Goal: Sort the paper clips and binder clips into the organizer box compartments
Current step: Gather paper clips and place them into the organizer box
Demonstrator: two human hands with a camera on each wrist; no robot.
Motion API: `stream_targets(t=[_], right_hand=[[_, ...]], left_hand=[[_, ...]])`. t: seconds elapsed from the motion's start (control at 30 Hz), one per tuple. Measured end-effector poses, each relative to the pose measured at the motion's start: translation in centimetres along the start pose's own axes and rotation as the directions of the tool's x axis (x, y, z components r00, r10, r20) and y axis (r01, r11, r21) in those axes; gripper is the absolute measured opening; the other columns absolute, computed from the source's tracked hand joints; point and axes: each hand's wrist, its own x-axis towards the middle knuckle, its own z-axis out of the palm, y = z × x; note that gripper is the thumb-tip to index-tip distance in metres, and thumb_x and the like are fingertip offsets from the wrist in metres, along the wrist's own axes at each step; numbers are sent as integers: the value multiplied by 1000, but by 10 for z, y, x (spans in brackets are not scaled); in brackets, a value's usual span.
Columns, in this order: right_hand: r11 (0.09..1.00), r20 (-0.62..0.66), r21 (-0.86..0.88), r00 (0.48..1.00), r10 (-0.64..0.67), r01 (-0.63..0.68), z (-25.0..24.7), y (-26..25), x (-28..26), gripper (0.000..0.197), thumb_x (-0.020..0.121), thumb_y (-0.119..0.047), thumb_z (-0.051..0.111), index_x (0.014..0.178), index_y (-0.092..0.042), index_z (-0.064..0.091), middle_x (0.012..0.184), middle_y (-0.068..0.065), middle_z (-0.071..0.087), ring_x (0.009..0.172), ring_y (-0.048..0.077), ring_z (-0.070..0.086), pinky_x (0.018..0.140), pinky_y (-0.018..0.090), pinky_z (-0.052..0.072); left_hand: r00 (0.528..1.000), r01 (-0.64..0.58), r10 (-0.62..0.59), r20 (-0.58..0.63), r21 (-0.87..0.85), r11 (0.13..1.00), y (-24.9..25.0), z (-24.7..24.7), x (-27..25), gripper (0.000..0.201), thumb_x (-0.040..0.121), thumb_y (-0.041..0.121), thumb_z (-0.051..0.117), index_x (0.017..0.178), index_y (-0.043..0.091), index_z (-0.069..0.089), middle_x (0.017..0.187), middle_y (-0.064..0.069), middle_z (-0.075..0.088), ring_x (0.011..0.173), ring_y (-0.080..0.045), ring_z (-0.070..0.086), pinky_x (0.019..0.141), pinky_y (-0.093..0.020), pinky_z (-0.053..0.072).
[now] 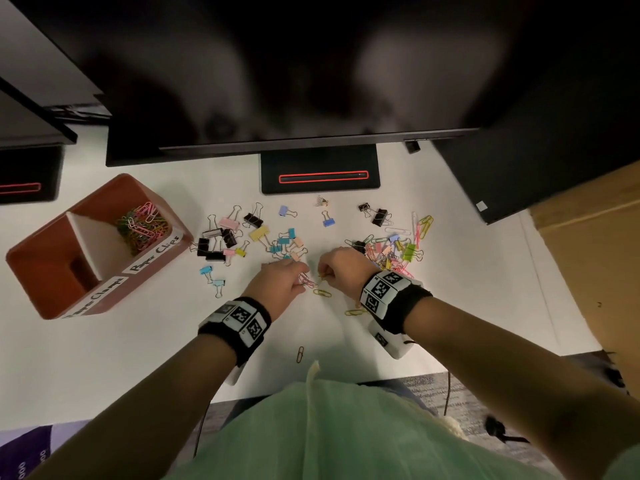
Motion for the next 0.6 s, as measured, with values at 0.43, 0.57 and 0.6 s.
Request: stream_targets(t=[0.43, 0.57, 0.6], right_hand=[[997, 48, -36, 997, -66, 68, -3, 7, -21, 23, 87, -8, 49, 103, -8, 65, 108, 12, 63, 100, 27, 58, 84, 32, 45], [996, 55, -22, 995, -87, 88, 10, 7, -30, 20, 87, -9, 50, 102, -10, 63, 104, 11, 65, 96, 27, 59, 81, 33, 46], [996, 60, -15, 995, -86, 87, 13, 5, -31, 19, 87, -10, 51, 103, -10, 62, 103, 11, 64, 96, 28, 59, 80, 34, 45]], left_hand=[[998, -55, 51, 34, 109, 993, 2, 0, 10, 13, 90, 17, 53, 91, 6, 60, 96, -9, 55, 91, -24, 51, 79, -40, 46], [998, -65, 65, 1, -3, 998, -8, 0, -1, 9, 87, 15, 58, 83, 7, 58, 79, -4, 54, 77, -23, 51, 73, -38, 46], [998, -56, 55, -5, -36, 998, -12, 0, -5, 10, 86, 16, 59, 81, 8, 57, 75, -1, 53, 75, -21, 49, 74, -36, 45]])
